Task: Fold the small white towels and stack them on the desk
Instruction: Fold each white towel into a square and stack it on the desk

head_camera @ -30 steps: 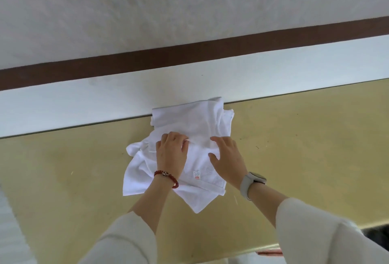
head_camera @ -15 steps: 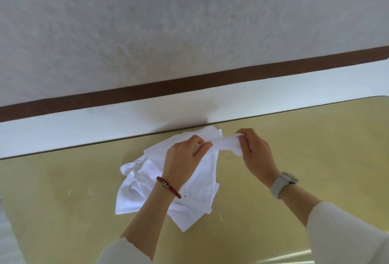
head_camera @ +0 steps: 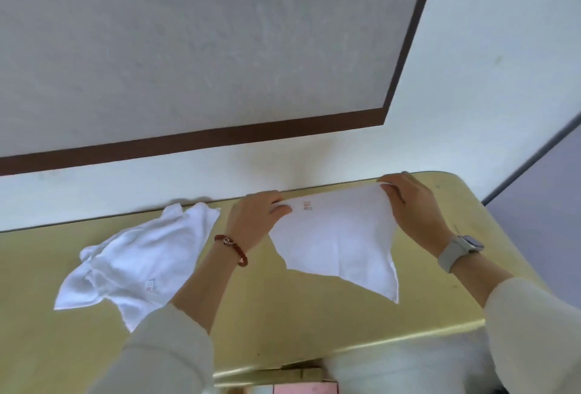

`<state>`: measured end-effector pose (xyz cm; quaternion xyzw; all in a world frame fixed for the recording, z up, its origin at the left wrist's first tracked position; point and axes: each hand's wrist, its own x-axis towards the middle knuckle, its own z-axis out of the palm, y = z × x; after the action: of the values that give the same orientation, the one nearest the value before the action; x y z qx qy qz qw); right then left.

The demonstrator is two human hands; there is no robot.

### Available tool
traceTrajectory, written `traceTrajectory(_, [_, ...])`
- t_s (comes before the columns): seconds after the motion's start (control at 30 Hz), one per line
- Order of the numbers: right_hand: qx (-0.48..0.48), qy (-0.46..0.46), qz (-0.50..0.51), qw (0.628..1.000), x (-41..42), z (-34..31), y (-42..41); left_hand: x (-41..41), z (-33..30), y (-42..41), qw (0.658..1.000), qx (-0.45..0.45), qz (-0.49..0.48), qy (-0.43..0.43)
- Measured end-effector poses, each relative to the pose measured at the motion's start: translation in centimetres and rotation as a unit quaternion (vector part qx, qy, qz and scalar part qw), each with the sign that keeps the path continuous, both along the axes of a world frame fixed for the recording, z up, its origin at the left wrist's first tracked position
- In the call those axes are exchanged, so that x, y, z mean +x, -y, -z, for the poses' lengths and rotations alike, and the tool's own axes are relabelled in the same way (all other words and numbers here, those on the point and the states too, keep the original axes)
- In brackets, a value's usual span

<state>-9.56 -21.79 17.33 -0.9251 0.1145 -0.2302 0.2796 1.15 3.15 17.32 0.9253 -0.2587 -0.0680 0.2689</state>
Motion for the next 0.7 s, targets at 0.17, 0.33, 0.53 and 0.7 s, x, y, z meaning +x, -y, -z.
traceTrajectory(0.17, [-0.001, -0.002, 0.043, 0.999, -1.8, -1.9, 8.3, -2.1, -1.9, 8.2, 0.994, -0.024, -0.088, 0.062])
traceTrajectory(0.33, [-0.004, 0.007, 0.084, 0.996, -2.5, -3.5, 12.2, -2.9, -3.6, 12.1, 0.983, -0.072, -0.109, 0.125])
traceTrajectory(0.53, [-0.041, 0.017, 0.026, 0.999, -7.1, -0.3, 12.4, -7.0, 0.5, 10.4, 0.978, -0.098, -0.067, 0.174])
traceTrajectory(0.7, [-0.041, -0.092, 0.007, 0.995, -13.8, 8.5, 10.2, -12.1, 9.0, 7.3, 0.997, -0.040, -0.012, 0.069])
